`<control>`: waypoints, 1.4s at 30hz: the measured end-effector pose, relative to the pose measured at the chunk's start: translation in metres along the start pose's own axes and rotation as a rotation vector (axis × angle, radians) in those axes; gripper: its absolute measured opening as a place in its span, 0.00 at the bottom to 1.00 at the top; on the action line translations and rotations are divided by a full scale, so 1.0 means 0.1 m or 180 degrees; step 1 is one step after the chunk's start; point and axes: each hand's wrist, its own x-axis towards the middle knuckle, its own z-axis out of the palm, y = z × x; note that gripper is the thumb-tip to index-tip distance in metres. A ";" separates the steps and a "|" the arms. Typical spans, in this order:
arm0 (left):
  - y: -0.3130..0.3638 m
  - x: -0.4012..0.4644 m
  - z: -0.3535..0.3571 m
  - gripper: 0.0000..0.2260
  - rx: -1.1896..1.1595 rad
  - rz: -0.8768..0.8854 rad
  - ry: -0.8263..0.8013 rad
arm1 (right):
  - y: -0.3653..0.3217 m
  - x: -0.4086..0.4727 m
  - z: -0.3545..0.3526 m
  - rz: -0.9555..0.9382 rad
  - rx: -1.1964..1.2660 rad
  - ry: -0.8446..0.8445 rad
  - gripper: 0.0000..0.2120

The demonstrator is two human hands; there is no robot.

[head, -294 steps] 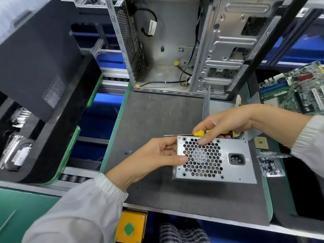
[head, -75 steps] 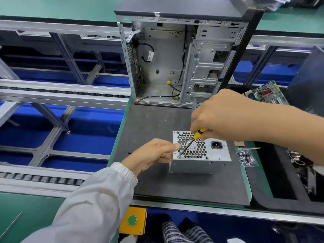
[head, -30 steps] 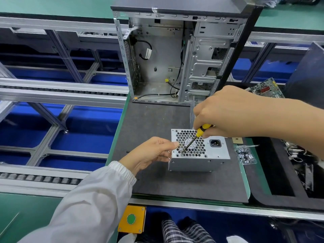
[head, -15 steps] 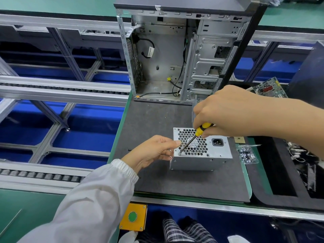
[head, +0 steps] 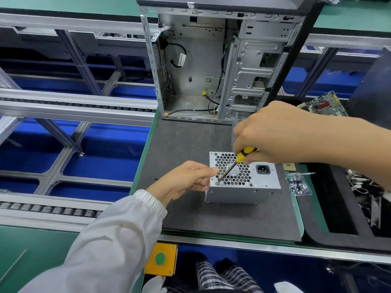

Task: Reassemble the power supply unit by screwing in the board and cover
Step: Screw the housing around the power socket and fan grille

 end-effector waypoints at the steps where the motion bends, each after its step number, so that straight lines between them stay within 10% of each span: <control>1: 0.00 0.00 0.00 0.10 -0.0011 -0.0005 0.0015 | 0.00 0.01 0.00 -0.0006 0.0008 0.0006 0.11; 42: 0.03 -0.01 0.00 0.14 0.0030 -0.0111 0.0024 | -0.25 -0.29 -0.06 0.0378 -0.0018 -0.0473 0.14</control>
